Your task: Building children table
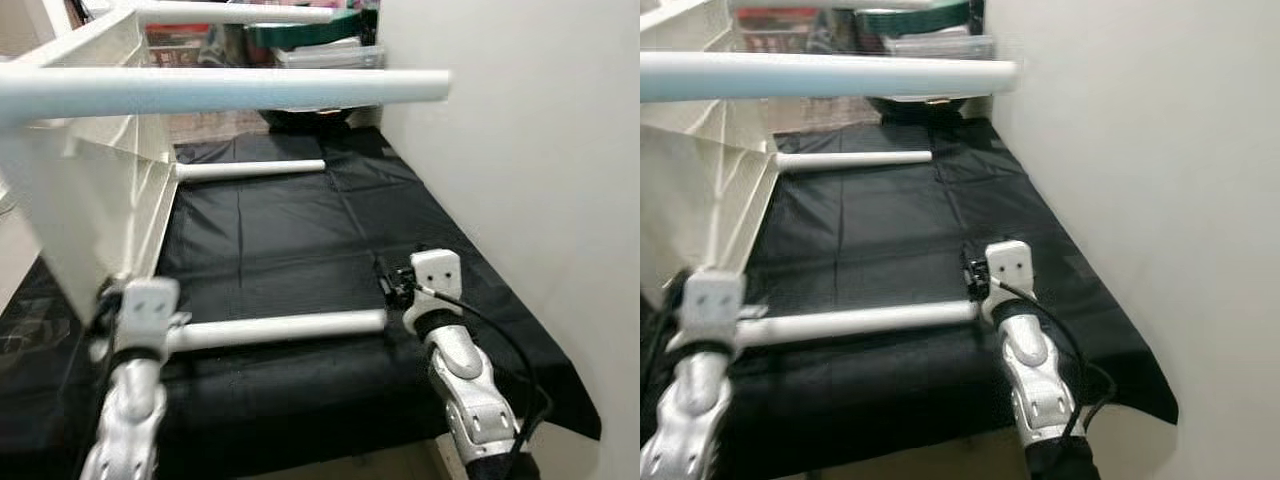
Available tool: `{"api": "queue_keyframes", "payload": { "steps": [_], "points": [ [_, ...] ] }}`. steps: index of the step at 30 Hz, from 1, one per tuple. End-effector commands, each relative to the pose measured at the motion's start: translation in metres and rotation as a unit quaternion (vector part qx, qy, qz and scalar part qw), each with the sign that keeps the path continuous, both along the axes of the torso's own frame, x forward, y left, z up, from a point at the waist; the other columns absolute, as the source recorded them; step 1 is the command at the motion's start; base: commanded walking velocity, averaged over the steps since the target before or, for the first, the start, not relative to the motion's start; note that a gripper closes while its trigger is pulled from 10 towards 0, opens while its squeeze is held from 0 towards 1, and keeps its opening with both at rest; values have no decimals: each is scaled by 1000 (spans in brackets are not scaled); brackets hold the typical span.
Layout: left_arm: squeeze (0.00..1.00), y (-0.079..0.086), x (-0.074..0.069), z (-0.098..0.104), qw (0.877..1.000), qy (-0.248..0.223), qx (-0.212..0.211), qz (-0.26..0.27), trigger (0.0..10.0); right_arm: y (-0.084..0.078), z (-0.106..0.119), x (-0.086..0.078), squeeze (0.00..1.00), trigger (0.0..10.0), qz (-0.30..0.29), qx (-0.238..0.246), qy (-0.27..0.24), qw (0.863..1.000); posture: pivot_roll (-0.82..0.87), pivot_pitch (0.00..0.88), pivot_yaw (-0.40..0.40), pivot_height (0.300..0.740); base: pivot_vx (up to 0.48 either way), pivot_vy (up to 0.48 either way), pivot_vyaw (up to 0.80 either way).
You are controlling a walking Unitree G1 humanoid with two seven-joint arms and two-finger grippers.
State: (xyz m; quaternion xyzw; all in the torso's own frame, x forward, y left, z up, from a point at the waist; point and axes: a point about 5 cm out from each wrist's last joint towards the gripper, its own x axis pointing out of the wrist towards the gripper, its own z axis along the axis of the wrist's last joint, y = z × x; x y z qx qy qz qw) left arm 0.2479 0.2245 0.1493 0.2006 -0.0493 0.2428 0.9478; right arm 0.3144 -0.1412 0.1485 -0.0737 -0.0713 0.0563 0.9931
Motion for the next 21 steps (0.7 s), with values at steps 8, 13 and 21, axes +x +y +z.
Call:
{"api": "queue_keyframes", "payload": {
  "steps": [8, 13, 21],
  "points": [
    [0, -9, -18, -20, 1000, 17, -26, -5, 10000, 9, 8, 15, 0, 10000, -68, -48, 0, 996, 39, 73, -17, 734, 0, 0, 0],
    [0, -37, -16, -24, 993, 34, -49, -104, 10000, 19, 13, 13, 0, 10000, 1, -73, -2, 997, 39, 73, -17, 734, 0, 0, 0],
    [0, -74, -40, -32, 961, 74, -85, -253, 10000, 9, 35, -26, 0, 10000, -74, -319, -211, 921, 16, 70, 18, 734, 0, 0, 0]
  ]
}}
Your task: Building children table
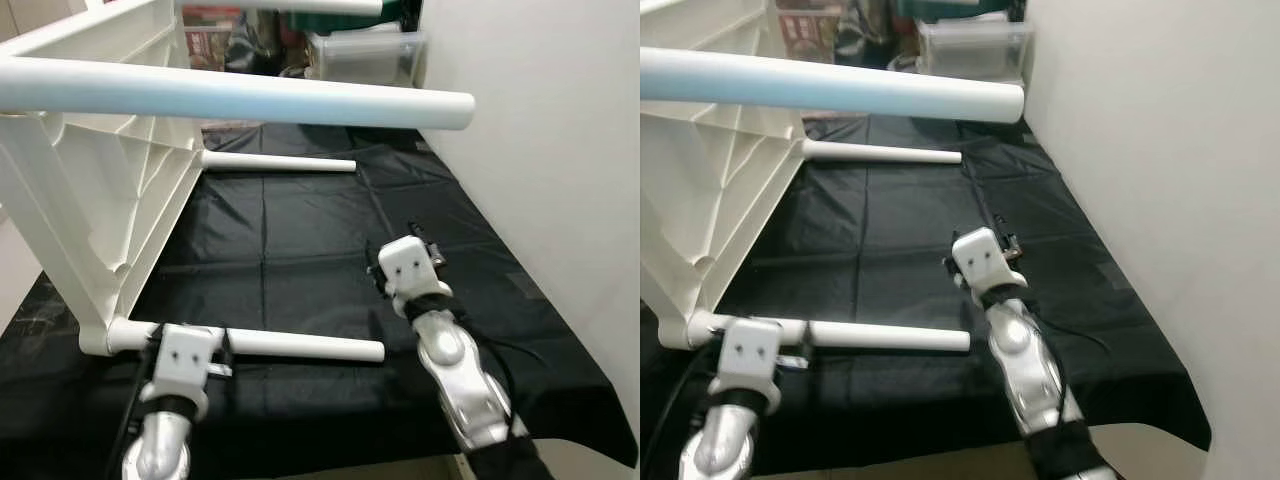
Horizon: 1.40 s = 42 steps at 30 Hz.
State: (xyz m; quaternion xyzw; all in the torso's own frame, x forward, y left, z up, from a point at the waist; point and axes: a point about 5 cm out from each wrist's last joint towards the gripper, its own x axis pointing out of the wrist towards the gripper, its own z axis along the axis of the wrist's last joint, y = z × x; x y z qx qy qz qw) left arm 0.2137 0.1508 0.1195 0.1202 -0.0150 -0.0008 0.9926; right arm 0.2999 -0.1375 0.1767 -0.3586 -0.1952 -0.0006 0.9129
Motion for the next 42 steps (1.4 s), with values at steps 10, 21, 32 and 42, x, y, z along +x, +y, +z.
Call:
{"api": "queue_keyframes", "payload": {
  "steps": [10, 21, 32, 42],
  "points": [
    [0, 19, -6, -16, 999, 40, -4, 2, 10000, 13, 46, -56, 0, 10000, -46, -141, -276, 950, -22, 54, 90, 734, 0, 0, 0],
    [0, 22, 11, -9, 1000, 25, -6, -4, 10000, 45, 73, -49, 0, 10000, -69, -162, -341, 923, -22, 28, 98, 734, 0, 0, 0],
    [0, 24, 17, -3, 1000, 8, -16, 12, 10000, 63, 94, -40, 0, 10000, -73, -176, -377, 907, -26, 20, 81, 734, 0, 0, 0],
    [0, 27, 17, -2, 1000, 3, -13, 19, 10000, 94, 100, -28, 0, 10000, -60, -183, -393, 899, -7, 19, 51, 734, 0, 0, 0]
  ]
}}
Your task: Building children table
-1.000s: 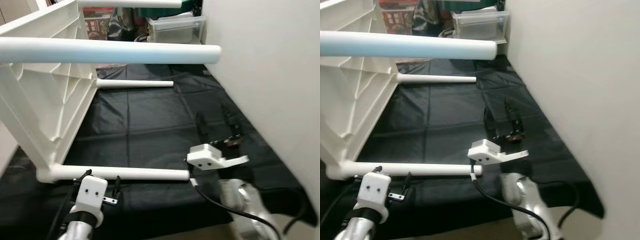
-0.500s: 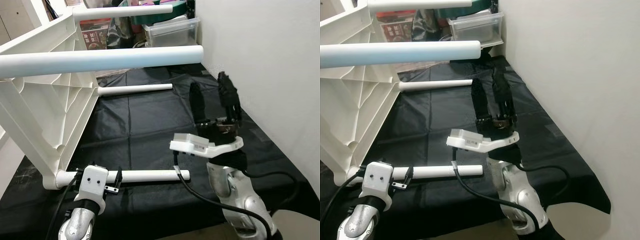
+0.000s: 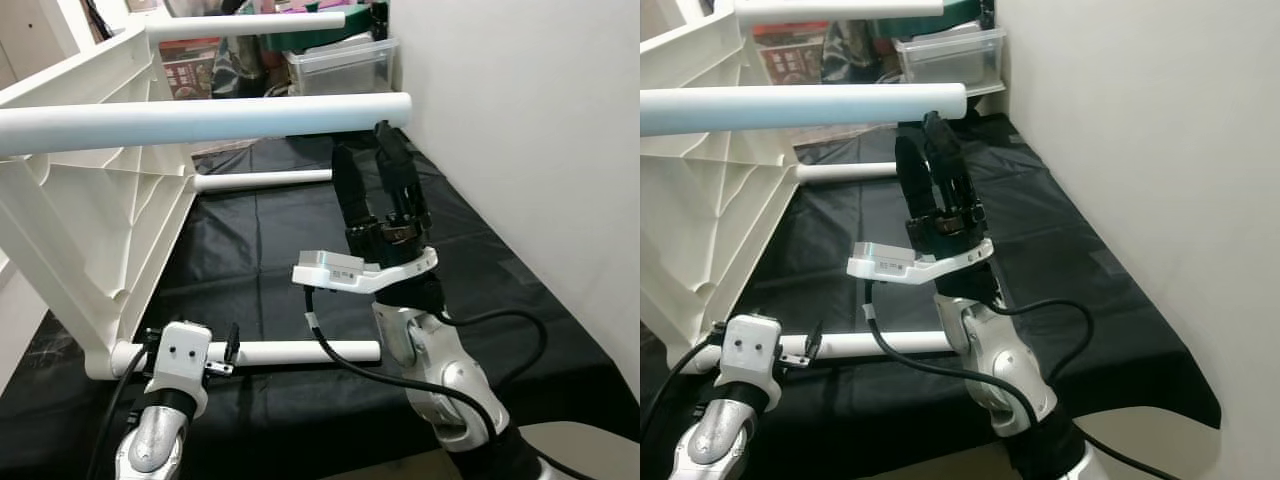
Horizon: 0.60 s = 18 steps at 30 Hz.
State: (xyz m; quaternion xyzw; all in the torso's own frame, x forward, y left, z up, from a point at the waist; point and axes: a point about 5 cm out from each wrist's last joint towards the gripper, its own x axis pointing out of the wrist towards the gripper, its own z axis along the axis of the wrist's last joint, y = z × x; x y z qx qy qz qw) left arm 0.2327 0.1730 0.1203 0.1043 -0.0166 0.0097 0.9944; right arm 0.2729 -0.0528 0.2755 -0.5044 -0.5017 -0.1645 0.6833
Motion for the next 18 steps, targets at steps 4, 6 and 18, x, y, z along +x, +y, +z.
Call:
{"api": "queue_keyframes", "payload": {
  "steps": [4, 6, 18],
  "points": [
    [0, 6, -3, -3, 1000, 5, 1, 14, 10000, 17, 6, 3, 0, 10000, 13, -2, -16, 1000, -6, 22, 46, 734, 0, 0, 0],
    [0, 7, -4, -3, 1000, 5, 1, 15, 10000, 19, 10, 5, 0, 10000, 13, -1, -23, 1000, -6, 22, 45, 734, 0, 0, 0],
    [0, 25, -9, 7, 999, -7, 2, 52, 10000, 38, 23, 27, 0, 10000, 16, -19, -29, 999, -1, 63, 7, 734, 0, 0, 0]
  ]
}}
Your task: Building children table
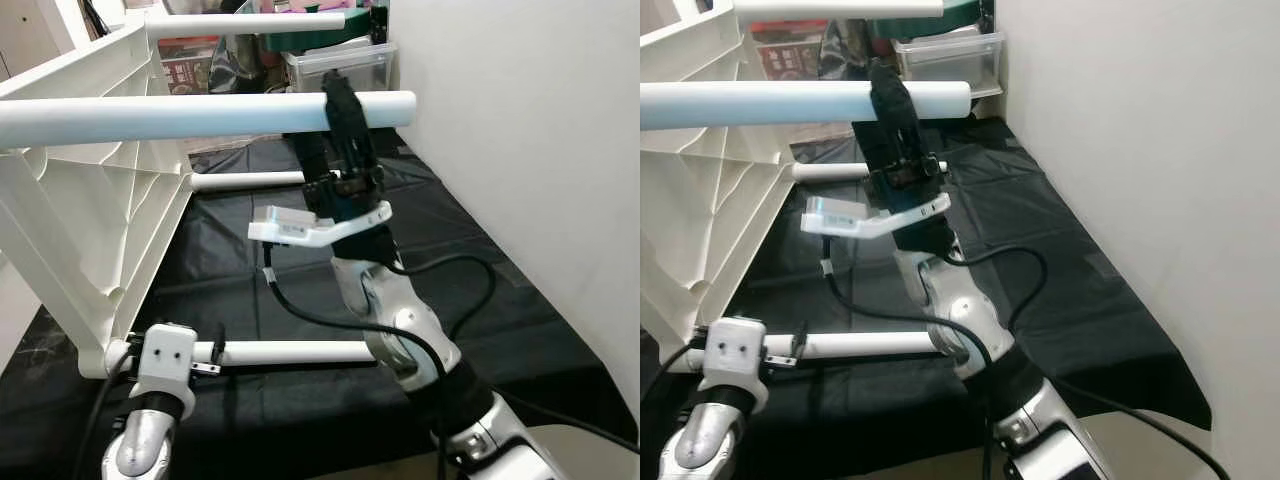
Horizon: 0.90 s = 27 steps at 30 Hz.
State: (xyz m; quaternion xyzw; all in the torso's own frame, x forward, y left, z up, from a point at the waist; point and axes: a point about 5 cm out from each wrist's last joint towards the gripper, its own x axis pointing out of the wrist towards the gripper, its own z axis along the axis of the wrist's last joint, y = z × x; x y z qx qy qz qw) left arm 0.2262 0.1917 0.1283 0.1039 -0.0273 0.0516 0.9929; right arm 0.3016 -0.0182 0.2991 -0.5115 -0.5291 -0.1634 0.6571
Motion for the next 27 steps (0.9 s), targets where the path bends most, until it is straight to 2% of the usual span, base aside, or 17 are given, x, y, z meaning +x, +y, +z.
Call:
{"api": "queue_keyframes", "payload": {
  "steps": [1, 3, 5, 6, 7, 8, 9, 10, 14, 16, 19, 20, 22, 26, 27],
  "points": [
    [0, 9, -4, 1, 1000, 6, 4, 17, 10000, 5, 2, 0, 0, 10000, 10, 6, -1, 1000, 0, 65, 5, 734, 0, 0, 0],
    [0, 12, -5, 3, 1000, 4, 1, 26, 10000, 6, 5, 0, 0, 10000, 11, 8, -4, 1000, -1, 71, 2, 734, 0, 0, 0],
    [0, 25, -8, 7, 999, -1, -8, 50, 10000, 9, 8, 1, 0, 10000, 13, 9, -8, 1000, -3, 79, 0, 734, 0, 0, 0],
    [0, 25, -8, 7, 999, -1, -8, 50, 10000, 9, 8, 1, 0, 10000, 13, 9, -8, 1000, -3, 79, 0, 734, 0, 0, 0],
    [0, 31, -8, 9, 998, -2, -12, 60, 10000, 9, 9, 2, 0, 902, 15, 9, -8, 1000, -3, 81, -1, 734, 0, 0, 0],
    [0, 31, -8, 9, 998, -2, -12, 60, 10000, 9, 9, 2, 0, 902, 15, 9, -8, 1000, -3, 81, -1, 734, 0, 0, 0],
    [0, 37, -8, 14, 998, -6, -8, 67, 10000, 10, 10, 2, 0, 902, 16, 9, -10, 1000, -3, 87, -5, 734, 0, 0, 0],
    [0, 45, -8, 17, 997, -10, -1, 72, 10000, 10, 10, 2, 0, 0, 19, 8, -9, 1000, -3, 87, -5, 734, 0, 0, 0],
    [0, 74, -8, 27, 996, -11, 25, 80, 10000, 13, 12, 6, 0, 0, 26, 10, -6, 1000, -4, 93, -7, 734, 0, 0, 0],
    [0, 80, -8, 28, 996, -11, 29, 82, 10000, 13, 12, 7, 0, 0, 26, 11, -5, 1000, -4, 93, -7, 734, 0, 0, 0],
    [0, 107, -10, 28, 995, 3, 34, 96, 10000, 16, 11, 13, 0, 0, 22, 10, 1, 1000, -4, 97, -11, 734, 0, 0, 0],
    [0, 107, -10, 28, 995, 3, 34, 96, 10000, 16, 11, 13, 0, 0, 22, 10, 1, 1000, -4, 97, -11, 734, 0, 0, 0],
    [0, 118, -10, 25, 994, 14, 31, 102, 10000, 15, 10, 17, 0, 0, 19, 11, 3, 1000, -4, 102, -10, 734, 0, 0, 0],
    [0, 123, -10, 23, 994, 19, 28, 103, 10000, 15, 10, 19, 0, 0, 18, 11, 5, 1000, -4, 102, -10, 734, 0, 0, 0],
    [0, 131, -10, 16, 993, 33, 20, 116, 10000, 13, 12, 20, 0, 0, 15, 13, 5, 1000, -4, 105, -8, 734, 0, 0, 0]
  ]
}}
